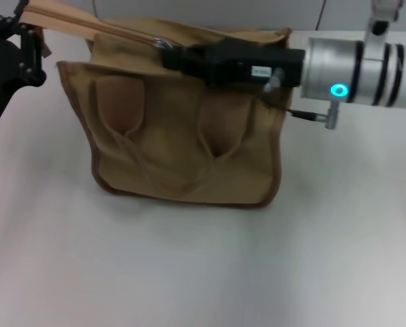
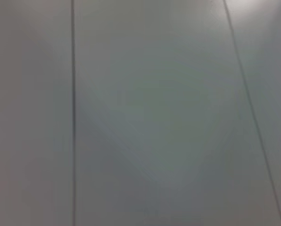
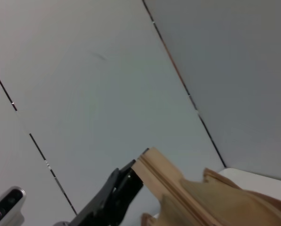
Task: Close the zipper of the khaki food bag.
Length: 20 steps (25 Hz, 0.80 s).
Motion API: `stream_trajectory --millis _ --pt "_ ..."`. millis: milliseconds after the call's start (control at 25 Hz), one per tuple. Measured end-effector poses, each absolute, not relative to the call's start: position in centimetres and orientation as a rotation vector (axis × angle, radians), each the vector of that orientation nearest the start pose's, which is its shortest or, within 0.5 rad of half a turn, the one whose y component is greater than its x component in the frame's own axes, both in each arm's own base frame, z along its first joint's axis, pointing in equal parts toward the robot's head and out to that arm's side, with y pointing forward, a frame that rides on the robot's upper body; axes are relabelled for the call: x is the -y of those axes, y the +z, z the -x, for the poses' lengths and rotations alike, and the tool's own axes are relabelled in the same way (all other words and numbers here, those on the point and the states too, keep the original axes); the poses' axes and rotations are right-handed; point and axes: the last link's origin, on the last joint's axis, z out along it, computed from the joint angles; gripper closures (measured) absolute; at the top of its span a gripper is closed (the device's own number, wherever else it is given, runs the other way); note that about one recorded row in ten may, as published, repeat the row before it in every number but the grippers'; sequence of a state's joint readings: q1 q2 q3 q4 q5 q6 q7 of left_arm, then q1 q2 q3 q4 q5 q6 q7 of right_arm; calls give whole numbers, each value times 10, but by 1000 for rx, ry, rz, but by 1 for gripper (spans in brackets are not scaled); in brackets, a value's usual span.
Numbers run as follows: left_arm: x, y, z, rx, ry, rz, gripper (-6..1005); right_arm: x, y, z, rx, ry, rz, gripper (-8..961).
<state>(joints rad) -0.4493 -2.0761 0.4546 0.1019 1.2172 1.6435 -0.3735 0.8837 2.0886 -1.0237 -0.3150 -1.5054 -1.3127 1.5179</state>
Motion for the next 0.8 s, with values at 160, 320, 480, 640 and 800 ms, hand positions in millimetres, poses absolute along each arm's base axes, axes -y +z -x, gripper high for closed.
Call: stream_trajectory --millis 160,320,480,640,800 --pt "-305 28 296 186 -1041 1699 975 -382 -53 -158 -845 1059 2711 946" --pt "-303 29 300 199 -1028 1693 974 -371 -39 -185 -895 1068 2644 945" --pt "-301 29 302 205 -1024 1694 973 -366 -35 -196 -918 1066 2623 943" --pt "-299 28 304 212 -1018 1698 973 -358 -30 -208 -954 1072 2610 942" --pt "-299 27 304 213 -1015 1710 972 -354 -23 -216 -974 1092 2586 940"
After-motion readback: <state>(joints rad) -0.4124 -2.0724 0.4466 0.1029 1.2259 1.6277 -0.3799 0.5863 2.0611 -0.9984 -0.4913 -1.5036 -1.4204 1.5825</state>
